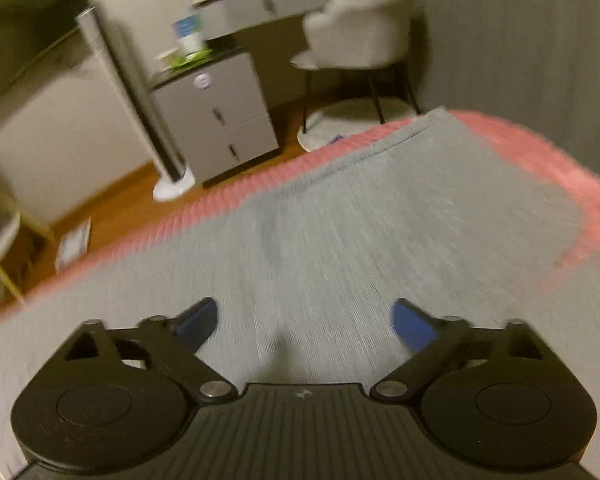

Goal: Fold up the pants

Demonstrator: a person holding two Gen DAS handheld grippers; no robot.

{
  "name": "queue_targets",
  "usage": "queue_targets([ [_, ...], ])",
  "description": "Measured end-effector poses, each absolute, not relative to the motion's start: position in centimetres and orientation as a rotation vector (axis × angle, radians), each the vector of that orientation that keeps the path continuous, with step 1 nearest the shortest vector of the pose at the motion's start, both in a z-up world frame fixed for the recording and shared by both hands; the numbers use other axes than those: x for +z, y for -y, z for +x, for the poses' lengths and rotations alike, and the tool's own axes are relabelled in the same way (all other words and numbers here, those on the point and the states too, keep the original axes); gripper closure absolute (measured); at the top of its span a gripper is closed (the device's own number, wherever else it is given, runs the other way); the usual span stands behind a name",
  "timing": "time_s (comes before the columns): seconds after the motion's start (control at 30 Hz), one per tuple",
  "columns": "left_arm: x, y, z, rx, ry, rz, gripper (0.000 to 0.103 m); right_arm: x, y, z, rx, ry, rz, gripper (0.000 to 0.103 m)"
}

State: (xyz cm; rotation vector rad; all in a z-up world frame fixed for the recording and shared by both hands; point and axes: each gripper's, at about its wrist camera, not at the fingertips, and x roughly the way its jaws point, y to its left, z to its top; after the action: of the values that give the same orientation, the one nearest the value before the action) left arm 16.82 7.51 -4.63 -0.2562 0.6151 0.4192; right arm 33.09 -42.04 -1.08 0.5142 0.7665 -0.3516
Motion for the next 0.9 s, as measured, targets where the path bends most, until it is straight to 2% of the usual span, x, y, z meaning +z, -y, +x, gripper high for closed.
queue_targets([
  [0.03,-5.0,-7.8,16.7,0.417,-0.604,-0.28,0.0,-1.6,43.0,35.2,-0.372,-0.764,0.55,0.039],
  [0.07,-5.4,-8.0,16.8,0.416,-0.598,-0.291,0.0,-2.1,43.8,36.9,-0.398,-0.756,0.581,0.041],
  [0.17,-5.9,-7.3,17.1,0.434,-0.6,-0.243,0.0,-3.8,45.6,41.1,-0.474,-0.738,0.68,0.042],
  [0.23,-6.0,-6.8,17.2,0.43,-0.602,-0.21,0.0,-4.8,46.5,43.2,-0.541,-0.73,0.728,0.038],
  [0.33,-6.3,-7.3,17.2,0.419,-0.594,-0.237,0.0,-6.4,47.3,45.6,-0.619,-0.737,0.74,0.027],
  [0.4,-6.4,-7.3,17.1,0.42,-0.585,-0.242,0.0,-7.1,47.0,47.1,-0.678,-0.779,0.665,0.027],
  [0.47,-6.5,-7.1,17.3,0.424,-0.581,-0.231,0.0,-7.5,46.0,48.3,-0.736,-0.813,0.553,0.035],
  [0.5,-6.6,-7.1,17.3,0.424,-0.579,-0.23,0.0,-7.6,45.5,48.6,-0.772,-0.824,0.501,0.051],
  [0.53,-6.6,-7.2,17.3,0.421,-0.578,-0.234,0.0,-7.7,45.1,48.6,-0.797,-0.831,0.462,0.057],
  [0.6,-6.7,-7.4,17.3,0.412,-0.572,-0.251,0.0,-7.5,45.2,48.2,-0.796,-0.826,0.444,0.077],
  [0.63,-6.7,-7.5,17.2,0.406,-0.569,-0.26,0.0,-7.3,45.3,47.5,-0.777,-0.815,0.459,0.094],
  [0.77,-6.7,-8.3,17.1,0.374,-0.557,-0.306,0.0,-4.4,45.8,41.5,-0.708,-0.723,0.526,0.097],
  [0.9,-6.5,-9.1,16.6,0.349,-0.527,-0.372,0.0,-1.6,45.1,30.7,-0.647,-0.585,0.588,0.098],
])
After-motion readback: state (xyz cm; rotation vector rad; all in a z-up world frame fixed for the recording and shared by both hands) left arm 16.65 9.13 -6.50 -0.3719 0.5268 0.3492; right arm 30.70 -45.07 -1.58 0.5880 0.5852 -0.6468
